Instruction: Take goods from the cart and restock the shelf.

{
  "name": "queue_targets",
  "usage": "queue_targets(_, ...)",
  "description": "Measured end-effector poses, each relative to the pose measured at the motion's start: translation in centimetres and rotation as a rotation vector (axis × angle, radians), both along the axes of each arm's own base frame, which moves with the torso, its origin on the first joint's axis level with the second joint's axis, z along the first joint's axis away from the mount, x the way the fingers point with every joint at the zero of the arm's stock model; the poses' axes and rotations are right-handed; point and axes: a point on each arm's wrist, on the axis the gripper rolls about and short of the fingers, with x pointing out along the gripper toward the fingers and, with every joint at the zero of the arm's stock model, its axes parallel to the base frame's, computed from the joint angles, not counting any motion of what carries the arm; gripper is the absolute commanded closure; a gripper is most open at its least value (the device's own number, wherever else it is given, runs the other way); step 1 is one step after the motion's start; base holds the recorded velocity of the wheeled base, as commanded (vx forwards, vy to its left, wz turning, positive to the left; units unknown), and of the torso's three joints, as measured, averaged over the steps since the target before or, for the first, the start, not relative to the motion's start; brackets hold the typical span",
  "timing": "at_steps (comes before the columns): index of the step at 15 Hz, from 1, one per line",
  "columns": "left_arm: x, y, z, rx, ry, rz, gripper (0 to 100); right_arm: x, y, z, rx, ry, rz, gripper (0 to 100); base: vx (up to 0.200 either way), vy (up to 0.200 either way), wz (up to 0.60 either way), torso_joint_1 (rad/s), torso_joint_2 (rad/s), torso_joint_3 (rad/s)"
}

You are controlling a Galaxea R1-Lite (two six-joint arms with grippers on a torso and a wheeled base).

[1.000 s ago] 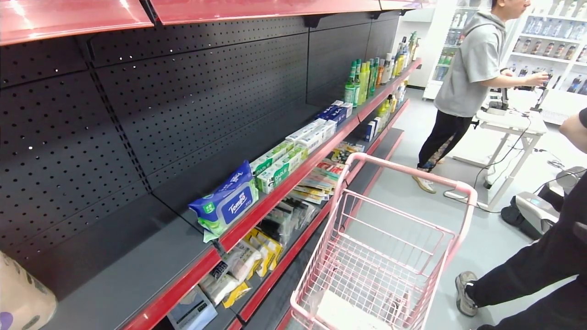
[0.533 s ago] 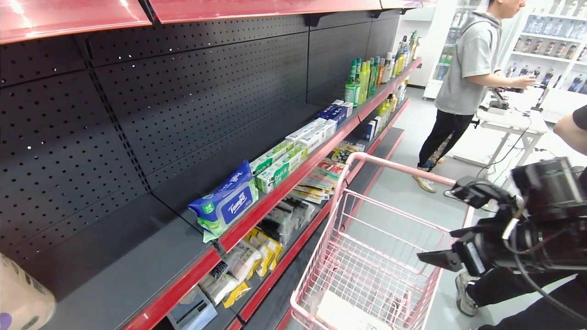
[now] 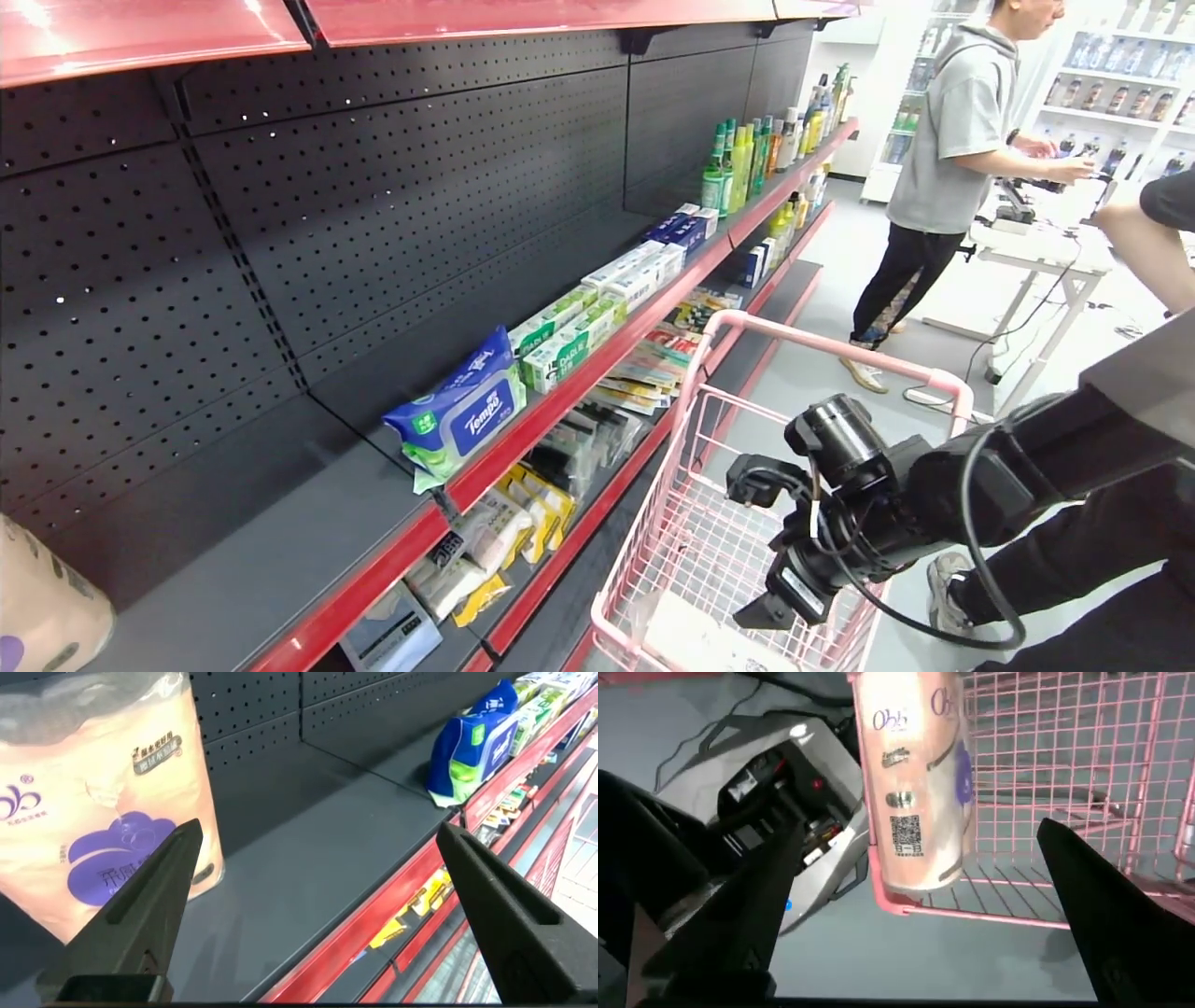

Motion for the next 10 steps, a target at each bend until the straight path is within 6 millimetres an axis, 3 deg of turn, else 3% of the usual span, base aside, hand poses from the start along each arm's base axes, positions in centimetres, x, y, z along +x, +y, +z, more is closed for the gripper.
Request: queue_targets(10, 0.0, 0.0, 0.0, 0.001, 0.0, 0.001, 0, 0.6, 2.5, -3.6, -0.094, 0.028, 0.121, 0, 0.0, 0.0, 0.0, -0.092, 0.21, 0.119)
